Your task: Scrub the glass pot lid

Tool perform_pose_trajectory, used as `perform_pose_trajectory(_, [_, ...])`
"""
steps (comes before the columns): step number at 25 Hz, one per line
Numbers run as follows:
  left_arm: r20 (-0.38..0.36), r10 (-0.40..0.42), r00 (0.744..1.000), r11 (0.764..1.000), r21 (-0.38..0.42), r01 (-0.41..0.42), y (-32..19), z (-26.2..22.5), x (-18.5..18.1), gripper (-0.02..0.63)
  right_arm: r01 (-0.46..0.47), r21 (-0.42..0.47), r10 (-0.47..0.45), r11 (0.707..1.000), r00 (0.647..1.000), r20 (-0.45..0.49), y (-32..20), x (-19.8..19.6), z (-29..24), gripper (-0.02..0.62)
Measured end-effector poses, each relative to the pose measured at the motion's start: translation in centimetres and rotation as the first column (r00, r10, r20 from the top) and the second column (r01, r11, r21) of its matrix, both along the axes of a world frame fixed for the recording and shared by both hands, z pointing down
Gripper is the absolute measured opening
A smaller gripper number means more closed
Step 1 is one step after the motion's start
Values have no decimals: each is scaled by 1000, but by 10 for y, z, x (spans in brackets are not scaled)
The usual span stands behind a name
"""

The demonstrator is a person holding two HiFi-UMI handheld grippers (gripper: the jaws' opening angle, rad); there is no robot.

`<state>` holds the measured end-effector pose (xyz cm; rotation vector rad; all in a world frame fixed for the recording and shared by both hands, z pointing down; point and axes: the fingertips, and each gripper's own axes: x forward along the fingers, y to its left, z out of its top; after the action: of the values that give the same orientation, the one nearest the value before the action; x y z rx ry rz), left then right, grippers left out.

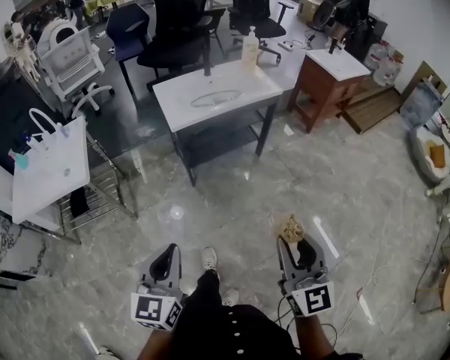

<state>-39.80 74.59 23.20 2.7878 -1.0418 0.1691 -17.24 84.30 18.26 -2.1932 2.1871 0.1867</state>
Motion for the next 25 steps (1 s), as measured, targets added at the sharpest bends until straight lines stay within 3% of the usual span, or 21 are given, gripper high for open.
perform_pose_trajectory(12, [-50,35,998,999,-7,-36,-111,-6,56,27,-47,7,47,999,998,-43,-91,50,-16,137])
perform_pose_trajectory(25, [-64,61,996,998,6,-61,-222,-4,74,28,-77,24,78,997,996,-50,-195,66,-20,137])
